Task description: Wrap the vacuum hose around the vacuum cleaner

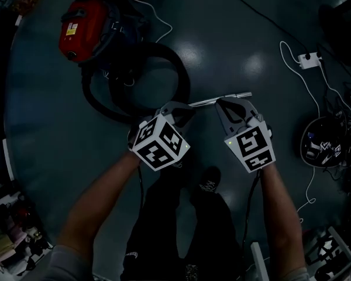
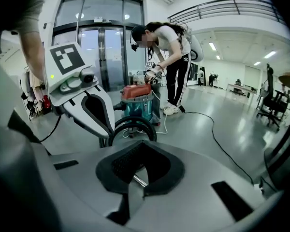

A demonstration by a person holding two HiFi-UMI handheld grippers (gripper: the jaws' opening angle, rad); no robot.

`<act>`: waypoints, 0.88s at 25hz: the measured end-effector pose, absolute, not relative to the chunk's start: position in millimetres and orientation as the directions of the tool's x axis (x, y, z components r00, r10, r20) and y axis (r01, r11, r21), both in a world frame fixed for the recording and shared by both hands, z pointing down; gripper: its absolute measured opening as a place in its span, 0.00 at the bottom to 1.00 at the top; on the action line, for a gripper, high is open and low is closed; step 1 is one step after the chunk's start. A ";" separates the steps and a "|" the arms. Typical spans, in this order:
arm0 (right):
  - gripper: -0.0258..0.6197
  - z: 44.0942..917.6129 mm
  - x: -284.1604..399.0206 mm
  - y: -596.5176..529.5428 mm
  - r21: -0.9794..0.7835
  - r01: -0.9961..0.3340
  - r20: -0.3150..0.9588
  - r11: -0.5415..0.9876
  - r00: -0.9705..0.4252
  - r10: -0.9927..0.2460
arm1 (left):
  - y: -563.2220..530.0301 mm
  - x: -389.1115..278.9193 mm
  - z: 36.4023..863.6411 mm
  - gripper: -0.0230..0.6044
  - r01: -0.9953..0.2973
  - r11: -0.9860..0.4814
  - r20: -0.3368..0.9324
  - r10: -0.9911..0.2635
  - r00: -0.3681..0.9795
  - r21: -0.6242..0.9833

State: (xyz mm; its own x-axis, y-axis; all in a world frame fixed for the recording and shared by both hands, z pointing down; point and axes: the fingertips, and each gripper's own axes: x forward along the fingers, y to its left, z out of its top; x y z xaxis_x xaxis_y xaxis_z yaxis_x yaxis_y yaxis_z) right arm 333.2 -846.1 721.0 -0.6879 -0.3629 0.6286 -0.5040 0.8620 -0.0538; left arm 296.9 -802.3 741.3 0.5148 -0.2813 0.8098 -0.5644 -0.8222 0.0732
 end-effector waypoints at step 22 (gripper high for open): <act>0.05 352.0 409.8 -701.5 -0.218 -0.648 0.479 0.729 -0.722 -0.499 | -708.6 392.0 359.8 0.05 -0.593 -0.798 0.635 -0.406 0.657 0.104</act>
